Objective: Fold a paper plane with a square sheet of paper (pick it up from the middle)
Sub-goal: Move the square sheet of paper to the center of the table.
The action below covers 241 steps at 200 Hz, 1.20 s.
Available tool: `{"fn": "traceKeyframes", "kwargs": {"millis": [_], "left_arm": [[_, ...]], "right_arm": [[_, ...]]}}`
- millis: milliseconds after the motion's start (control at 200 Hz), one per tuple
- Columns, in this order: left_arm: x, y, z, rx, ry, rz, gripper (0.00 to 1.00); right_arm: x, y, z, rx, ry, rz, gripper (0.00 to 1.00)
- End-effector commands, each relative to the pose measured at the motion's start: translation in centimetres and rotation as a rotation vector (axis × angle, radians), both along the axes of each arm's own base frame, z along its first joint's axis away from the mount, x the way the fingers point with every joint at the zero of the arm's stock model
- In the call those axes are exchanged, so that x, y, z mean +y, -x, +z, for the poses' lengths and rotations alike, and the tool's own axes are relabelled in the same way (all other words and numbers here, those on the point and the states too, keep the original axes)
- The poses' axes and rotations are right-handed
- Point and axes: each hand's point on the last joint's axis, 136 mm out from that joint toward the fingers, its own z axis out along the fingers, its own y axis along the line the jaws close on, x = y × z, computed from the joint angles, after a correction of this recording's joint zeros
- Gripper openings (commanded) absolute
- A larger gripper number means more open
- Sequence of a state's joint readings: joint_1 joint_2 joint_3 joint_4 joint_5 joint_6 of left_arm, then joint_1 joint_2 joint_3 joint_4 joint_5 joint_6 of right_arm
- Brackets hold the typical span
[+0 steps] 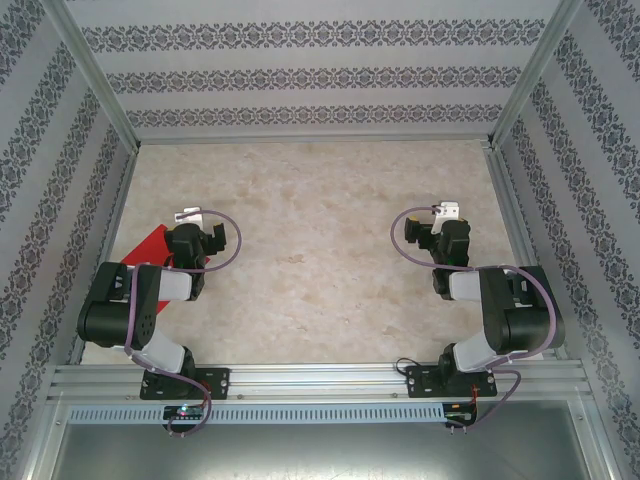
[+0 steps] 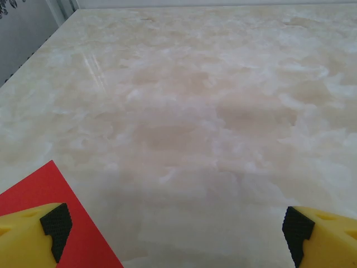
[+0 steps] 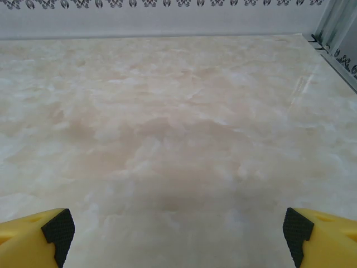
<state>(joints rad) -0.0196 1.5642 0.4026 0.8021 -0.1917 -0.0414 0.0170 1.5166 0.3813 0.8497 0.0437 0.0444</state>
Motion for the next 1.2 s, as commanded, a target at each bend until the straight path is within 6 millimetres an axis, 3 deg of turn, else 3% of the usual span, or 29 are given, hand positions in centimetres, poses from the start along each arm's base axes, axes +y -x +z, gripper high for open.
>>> {"fn": "traceKeyframes", "kwargs": {"millis": [0, 724, 819, 1024, 1199], "left_arm": [[-0.6, -0.4, 1.3, -0.062, 0.009, -0.020, 1.00], [-0.5, -0.3, 1.7, -0.060, 0.012, -0.009, 1.00], [-1.1, -0.3, 2.3, -0.071, -0.007, -0.043, 1.00], [0.1, 0.4, 6.0, 0.050, 0.007, 0.057, 1.00], [0.4, 1.7, 7.5, 0.187, 0.084, 0.119, 1.00]], "right_arm": [[0.3, -0.5, 1.3, -0.042, 0.009, 0.022, 0.98], [0.2, -0.4, 1.6, -0.054, -0.001, 0.021, 0.97], [0.4, -0.2, 2.7, -0.071, 0.006, 0.035, 0.98], [1.9, 0.9, 5.8, -0.015, -0.033, 0.101, 0.98], [5.5, 2.3, 8.9, 0.016, -0.171, 0.236, 0.98]]}}
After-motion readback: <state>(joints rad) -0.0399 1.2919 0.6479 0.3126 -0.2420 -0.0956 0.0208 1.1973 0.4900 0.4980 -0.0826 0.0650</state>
